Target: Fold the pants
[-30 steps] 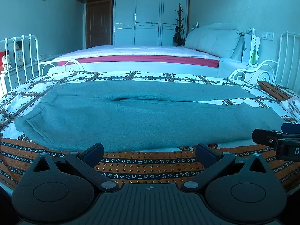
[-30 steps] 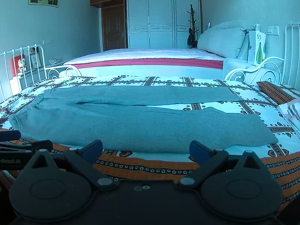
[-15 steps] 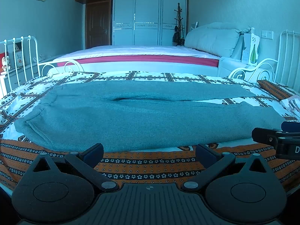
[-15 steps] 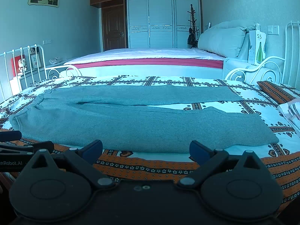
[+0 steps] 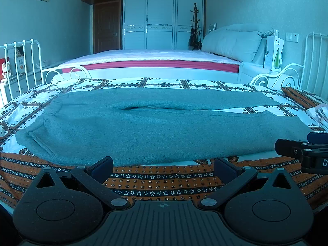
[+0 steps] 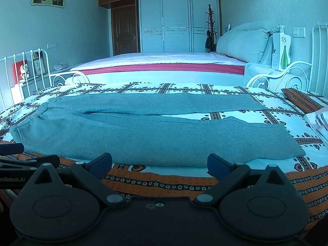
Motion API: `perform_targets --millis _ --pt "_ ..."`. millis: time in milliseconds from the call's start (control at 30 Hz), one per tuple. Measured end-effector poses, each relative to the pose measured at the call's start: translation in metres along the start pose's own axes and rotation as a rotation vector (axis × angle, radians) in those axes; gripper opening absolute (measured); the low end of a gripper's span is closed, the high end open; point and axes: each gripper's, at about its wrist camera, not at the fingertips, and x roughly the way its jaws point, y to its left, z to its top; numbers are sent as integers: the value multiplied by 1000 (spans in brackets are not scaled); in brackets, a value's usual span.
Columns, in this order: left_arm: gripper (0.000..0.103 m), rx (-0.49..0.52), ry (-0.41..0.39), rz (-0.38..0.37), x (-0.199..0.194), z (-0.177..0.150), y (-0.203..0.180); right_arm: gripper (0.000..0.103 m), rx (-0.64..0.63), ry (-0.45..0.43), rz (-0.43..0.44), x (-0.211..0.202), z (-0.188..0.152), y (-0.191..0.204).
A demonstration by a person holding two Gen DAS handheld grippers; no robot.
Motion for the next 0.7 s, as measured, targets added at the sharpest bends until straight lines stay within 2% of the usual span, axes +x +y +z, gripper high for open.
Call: perform_targets --millis 700 --pt "103 2 -2 -1 -1 0 -2 94 2 -1 0 1 0 2"
